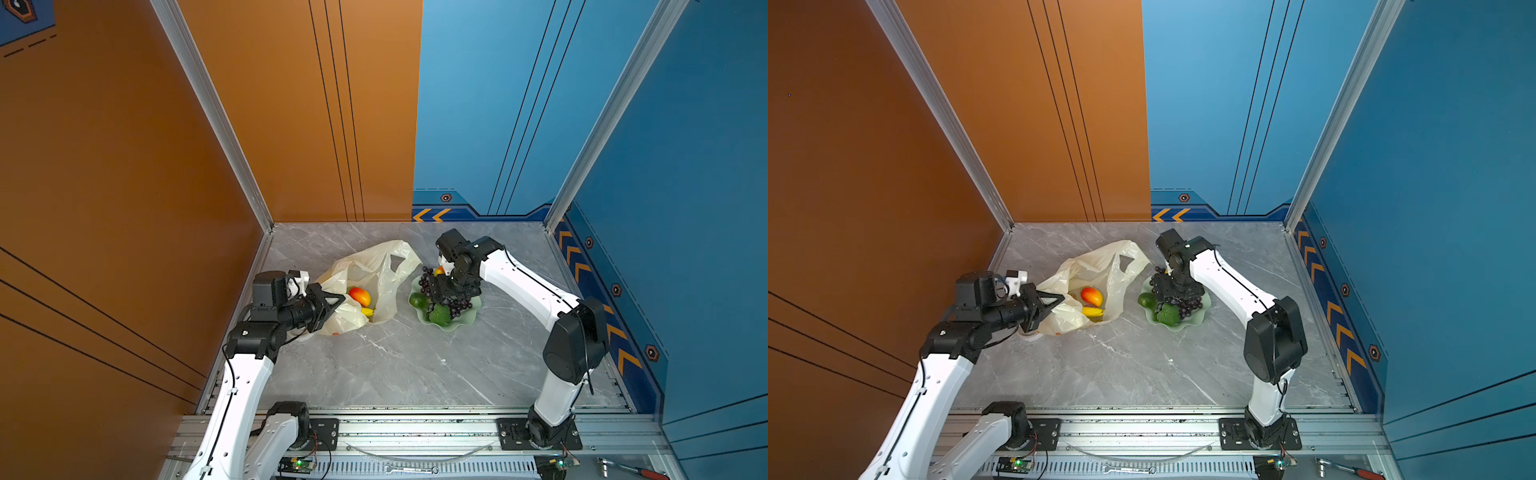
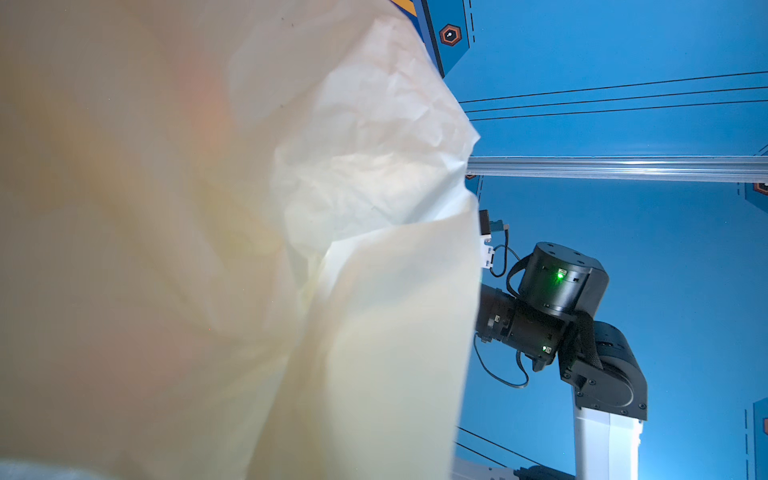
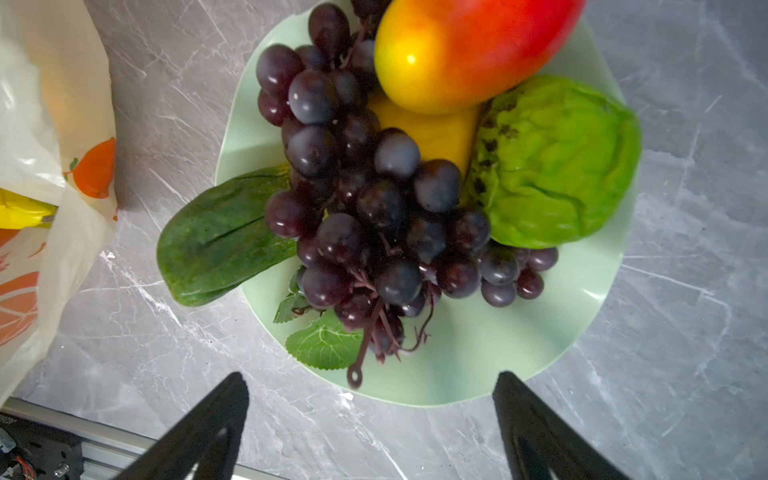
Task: Place the fruits into the plastic bag
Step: 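Move the right gripper back over the grapes on the plate, then lower the right gripper onto the purple grapes and close on them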
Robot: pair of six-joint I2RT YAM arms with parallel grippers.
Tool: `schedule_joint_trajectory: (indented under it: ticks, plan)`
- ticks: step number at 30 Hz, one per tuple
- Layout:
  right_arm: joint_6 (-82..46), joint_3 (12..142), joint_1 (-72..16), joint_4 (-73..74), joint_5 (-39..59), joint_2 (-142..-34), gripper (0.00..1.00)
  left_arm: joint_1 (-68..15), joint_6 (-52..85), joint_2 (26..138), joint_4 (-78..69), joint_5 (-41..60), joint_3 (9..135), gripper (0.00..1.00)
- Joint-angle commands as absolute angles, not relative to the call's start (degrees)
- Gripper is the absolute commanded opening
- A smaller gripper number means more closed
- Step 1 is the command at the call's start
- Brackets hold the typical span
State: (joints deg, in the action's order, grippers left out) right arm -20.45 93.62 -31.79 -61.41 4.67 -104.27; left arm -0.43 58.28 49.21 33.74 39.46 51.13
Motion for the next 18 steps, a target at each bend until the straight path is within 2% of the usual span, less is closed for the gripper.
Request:
schedule_joint_trajectory:
  ticks: [1,18]
  plan:
    - [-23.21,93.43,-31.09,-58.31,7.18,-106.26,1.0,0.0,57.13,49.46,34.58,38.67,52.58,0.0]
    - [-40.28,86.82,-27.18,-45.39,10.86,-106.59,0.97,0.53,56.43,51.16,34.67,39.03,53.86,0.0]
